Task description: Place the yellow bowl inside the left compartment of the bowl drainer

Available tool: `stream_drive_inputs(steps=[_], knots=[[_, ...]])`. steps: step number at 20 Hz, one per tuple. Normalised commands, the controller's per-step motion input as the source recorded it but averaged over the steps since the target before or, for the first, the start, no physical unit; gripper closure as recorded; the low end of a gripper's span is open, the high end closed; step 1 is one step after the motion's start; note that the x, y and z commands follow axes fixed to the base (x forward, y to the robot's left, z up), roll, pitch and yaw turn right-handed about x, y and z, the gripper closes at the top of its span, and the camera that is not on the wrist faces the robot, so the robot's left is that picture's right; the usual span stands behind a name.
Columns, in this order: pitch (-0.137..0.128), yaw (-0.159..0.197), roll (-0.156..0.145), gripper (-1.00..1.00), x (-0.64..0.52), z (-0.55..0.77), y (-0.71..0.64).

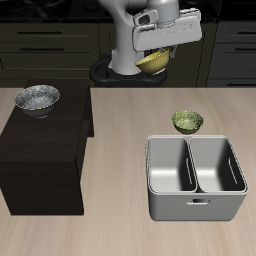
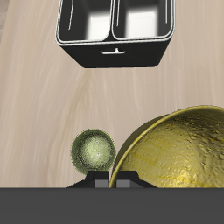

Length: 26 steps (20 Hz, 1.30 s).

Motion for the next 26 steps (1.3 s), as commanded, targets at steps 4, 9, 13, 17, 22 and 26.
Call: stream_drive_inputs(steps=[4,9,13,17,22,26], knots=[[0.021,0.003,0.014,1.0,0.17,0.08,0.08],[0.062,0.001,-0.004,1.0,0.83,0.14,0.31],[0.096,-0.023,-0.014,1.0,0.49,-0.08,0.14],[0.052,0.001,-0.053,1.0,0.56,0.06,0.14],[0.084,-0.029,-0.013,1.0,0.52,0.11,0.19],[-0.002,0.036,-0.01,1.0,0.25,0.16,0.19]])
